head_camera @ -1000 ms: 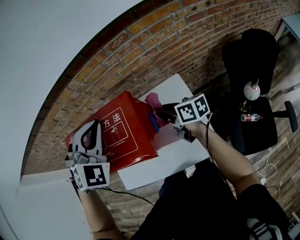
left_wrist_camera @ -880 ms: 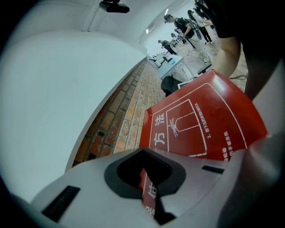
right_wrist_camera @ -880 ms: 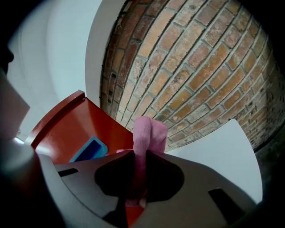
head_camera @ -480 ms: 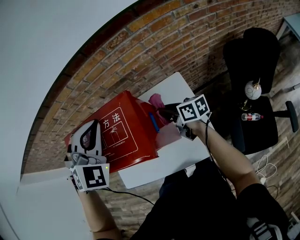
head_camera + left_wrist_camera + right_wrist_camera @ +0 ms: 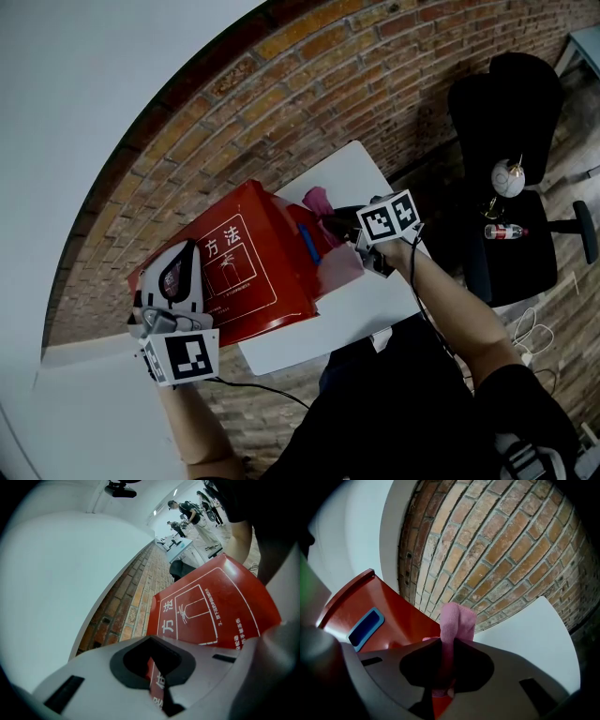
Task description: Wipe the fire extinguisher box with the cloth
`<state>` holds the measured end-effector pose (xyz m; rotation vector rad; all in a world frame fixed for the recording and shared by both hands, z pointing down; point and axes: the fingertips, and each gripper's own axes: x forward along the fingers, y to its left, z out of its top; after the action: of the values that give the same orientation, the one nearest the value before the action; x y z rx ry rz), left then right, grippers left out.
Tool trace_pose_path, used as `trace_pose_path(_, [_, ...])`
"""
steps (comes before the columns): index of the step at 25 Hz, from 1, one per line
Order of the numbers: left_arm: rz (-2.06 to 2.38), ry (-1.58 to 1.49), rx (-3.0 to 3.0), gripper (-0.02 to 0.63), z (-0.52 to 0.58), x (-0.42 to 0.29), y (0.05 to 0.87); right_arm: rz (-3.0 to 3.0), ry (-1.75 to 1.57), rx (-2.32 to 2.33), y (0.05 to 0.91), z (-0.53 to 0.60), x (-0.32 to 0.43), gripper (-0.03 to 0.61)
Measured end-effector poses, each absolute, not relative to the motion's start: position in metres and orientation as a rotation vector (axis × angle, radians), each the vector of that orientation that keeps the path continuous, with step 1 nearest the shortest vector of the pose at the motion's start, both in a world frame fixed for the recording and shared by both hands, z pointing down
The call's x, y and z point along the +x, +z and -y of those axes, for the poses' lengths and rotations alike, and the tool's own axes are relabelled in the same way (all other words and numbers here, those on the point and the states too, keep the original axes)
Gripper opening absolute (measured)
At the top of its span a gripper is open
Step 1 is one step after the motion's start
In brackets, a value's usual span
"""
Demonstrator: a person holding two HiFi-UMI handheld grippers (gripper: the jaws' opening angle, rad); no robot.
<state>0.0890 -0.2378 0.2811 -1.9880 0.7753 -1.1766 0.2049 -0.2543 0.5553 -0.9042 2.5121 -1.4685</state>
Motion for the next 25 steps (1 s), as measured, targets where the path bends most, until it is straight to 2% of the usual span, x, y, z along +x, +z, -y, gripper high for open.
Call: trace_pose_path(25, [-0.781,-1.177,-1.99,0.017,0.238,0.089,0.281,-2.51,-1.579,-0.921,0.636,0.261,0.203,0.072])
